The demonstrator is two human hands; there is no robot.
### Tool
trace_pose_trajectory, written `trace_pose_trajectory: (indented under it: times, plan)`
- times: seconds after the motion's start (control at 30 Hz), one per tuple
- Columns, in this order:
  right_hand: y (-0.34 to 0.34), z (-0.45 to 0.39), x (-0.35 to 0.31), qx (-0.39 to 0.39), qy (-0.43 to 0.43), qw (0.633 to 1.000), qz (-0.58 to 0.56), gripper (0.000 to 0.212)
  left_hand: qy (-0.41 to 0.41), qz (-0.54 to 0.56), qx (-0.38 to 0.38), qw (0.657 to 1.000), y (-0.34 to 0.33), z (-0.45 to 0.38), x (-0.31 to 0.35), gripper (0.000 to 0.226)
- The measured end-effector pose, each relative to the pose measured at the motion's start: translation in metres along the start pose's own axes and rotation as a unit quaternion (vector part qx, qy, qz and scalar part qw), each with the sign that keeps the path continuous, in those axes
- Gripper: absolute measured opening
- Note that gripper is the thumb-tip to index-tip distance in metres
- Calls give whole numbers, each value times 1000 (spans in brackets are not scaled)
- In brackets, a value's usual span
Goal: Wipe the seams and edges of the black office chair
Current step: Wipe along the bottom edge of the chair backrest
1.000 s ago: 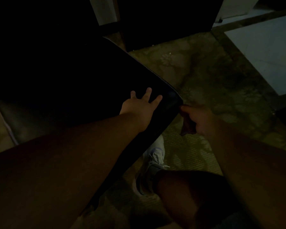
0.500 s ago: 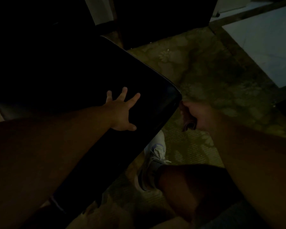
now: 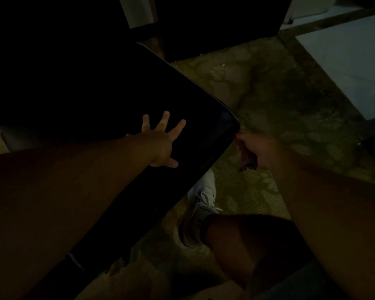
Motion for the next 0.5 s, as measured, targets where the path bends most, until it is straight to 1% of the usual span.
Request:
trace_pose_trajectory:
  times: [0.1,0.17,0.27,0.37,0.47,0.5]
  plan:
    - [-2,2,-4,-3,10,1000,2,19,9,-5,-1,1000,1,1,1,123]
    - [0,-2,-3,9,20,1000,-4,19,12,-6,-6,1000,0,-4,0,125]
    - [0,-4,-2,10,18,1000,-8,17,7,-15,0,1000,-2,-9,0,128]
    - [-4,1,-1,-6,8,1000,-1,21,14,4,-1,1000,-1,-7,1,124]
    - [4,-4,6,15,1,1000,-8,33,8,-2,2,1000,-1,-9,3,123]
    - [3,-2,6,10,-1,1000,-7,31,6,-6,4,1000,-1,-11,3,124]
Point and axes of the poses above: each hand's wrist, its own z-axis away from the middle knuckle, its own y-axis out of the back of the hand, x = y × z, the point moved 10 cm from there along -z, towards the middle knuckle
